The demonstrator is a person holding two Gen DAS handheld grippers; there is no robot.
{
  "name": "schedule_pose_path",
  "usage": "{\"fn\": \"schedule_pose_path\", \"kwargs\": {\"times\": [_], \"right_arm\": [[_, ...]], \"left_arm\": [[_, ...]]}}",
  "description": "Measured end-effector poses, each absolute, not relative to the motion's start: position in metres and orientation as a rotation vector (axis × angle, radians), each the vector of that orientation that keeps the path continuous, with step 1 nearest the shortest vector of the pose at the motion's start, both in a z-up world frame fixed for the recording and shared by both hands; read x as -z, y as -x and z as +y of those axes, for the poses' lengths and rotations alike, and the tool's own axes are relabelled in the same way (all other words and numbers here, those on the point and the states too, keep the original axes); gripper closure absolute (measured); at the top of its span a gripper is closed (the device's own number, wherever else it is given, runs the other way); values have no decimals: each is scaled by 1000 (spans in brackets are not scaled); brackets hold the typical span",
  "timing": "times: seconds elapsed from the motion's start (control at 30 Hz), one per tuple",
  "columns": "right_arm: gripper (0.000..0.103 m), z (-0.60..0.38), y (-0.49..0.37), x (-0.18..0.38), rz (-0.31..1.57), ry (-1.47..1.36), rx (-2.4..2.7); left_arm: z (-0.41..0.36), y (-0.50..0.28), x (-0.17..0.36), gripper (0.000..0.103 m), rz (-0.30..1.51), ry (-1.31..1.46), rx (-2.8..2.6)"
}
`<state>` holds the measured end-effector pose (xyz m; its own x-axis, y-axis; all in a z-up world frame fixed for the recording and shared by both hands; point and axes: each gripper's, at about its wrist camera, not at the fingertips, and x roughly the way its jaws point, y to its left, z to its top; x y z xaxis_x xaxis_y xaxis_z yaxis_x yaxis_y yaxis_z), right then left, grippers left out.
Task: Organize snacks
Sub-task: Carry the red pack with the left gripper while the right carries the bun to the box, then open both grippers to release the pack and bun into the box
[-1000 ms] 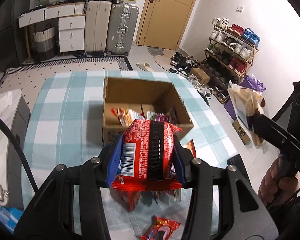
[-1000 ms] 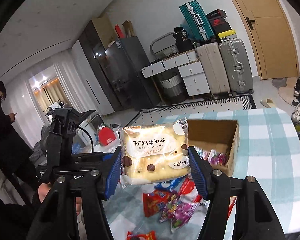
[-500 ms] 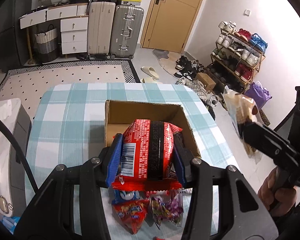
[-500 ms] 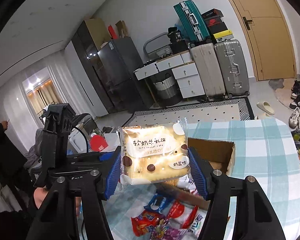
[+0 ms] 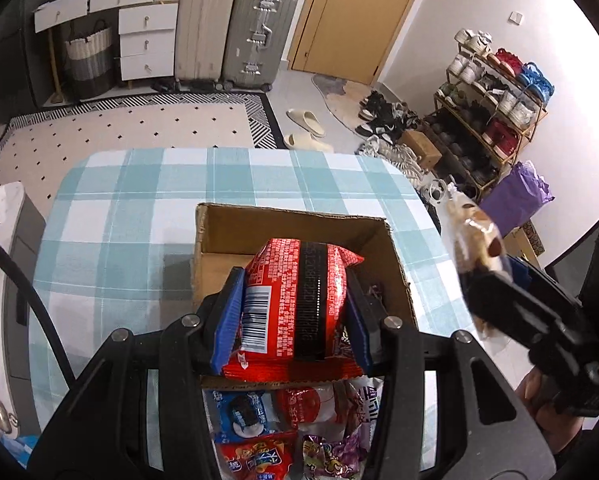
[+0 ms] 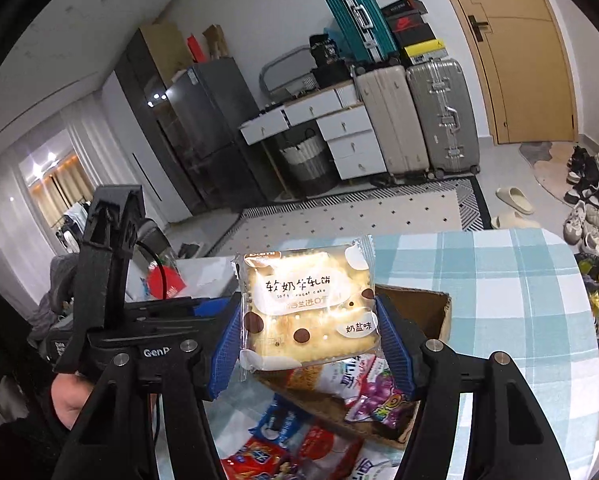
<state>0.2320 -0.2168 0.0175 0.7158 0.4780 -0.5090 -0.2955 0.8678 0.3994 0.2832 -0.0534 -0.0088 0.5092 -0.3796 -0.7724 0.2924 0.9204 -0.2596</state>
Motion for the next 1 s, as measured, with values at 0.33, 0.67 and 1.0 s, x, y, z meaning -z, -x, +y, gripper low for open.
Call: {"fn": "schedule_pose_path", "kwargs": {"times": [0.33,0.67,1.0], "right_arm": [[39,-222,-256,13,710,-284,-398],[39,-220,-274,41,779,-247,-362],[35,-214,-279,58,817,-197,-341]], "left_arm": [[-69,-304,42,59,1016,71,394],[-78,-322,69,59,1069,67,370],[-75,-323,75,57,1074,37,369]]}}
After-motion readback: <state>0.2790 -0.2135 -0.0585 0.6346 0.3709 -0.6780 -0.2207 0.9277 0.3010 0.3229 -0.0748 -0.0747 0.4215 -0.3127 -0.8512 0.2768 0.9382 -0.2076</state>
